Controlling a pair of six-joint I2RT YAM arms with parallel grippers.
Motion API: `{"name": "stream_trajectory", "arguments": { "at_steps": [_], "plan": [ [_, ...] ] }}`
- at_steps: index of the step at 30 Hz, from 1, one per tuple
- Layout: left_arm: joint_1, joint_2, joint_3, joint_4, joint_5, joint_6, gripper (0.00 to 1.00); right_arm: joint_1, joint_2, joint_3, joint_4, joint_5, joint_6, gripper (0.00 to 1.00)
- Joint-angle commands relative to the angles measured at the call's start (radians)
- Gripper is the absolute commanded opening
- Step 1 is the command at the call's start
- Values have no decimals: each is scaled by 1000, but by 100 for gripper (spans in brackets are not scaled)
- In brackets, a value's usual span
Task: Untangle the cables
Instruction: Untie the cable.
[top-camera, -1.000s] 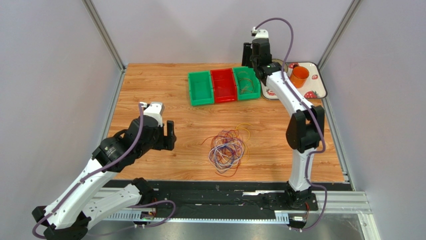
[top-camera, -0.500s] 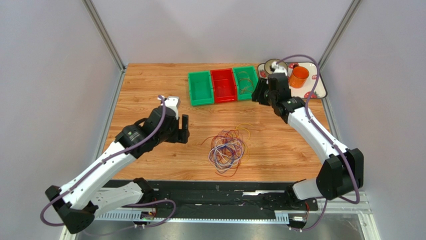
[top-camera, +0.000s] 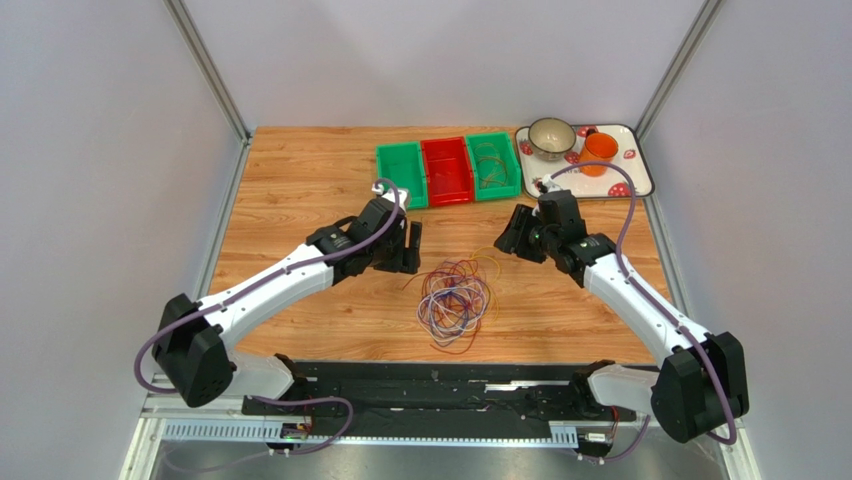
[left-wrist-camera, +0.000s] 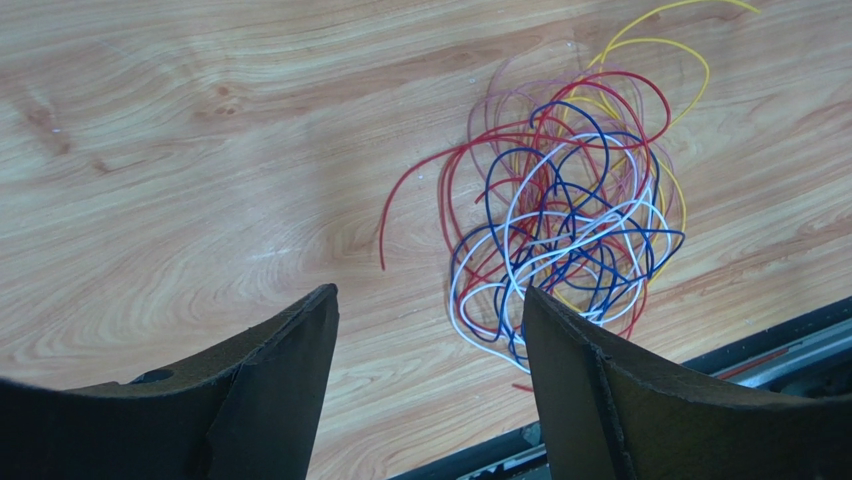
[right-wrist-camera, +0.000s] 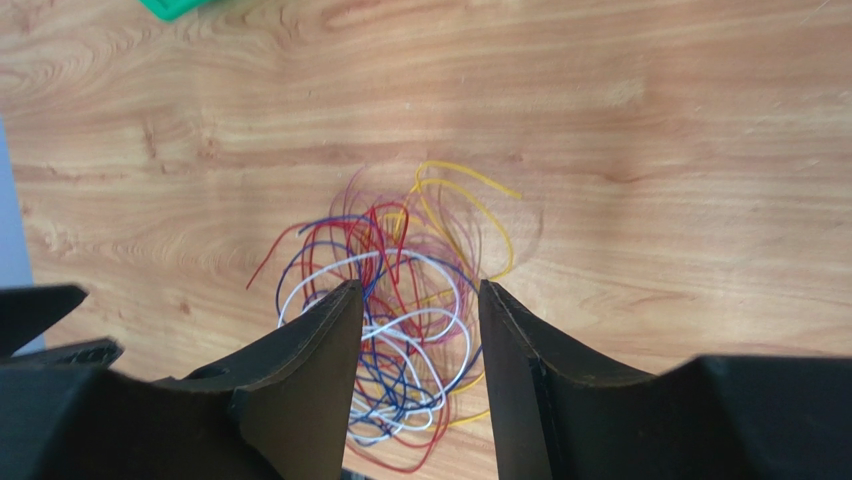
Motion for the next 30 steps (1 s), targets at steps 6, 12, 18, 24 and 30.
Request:
{"name": "stream_trajectory", "arguments": {
  "at_steps": [6, 12, 18, 24, 30],
  "plan": [
    [-19, 145, 66, 159, 53, -28, 73, 75, 45, -27, 85, -122, 51, 47],
    [-23, 207, 65, 172, 59, -48, 69, 112, 100, -17, 99, -129, 56, 45],
    [-33, 233, 29, 151, 110, -69, 61, 138, 116, -6, 88, -114, 50, 45],
    [-88, 214, -28, 151, 107, -95, 58, 143, 130, 13, 51, -73, 22, 45],
    [-115, 207, -70, 157, 110, -129, 53, 143, 139, 16, 53, -73, 21, 45]
  ]
}}
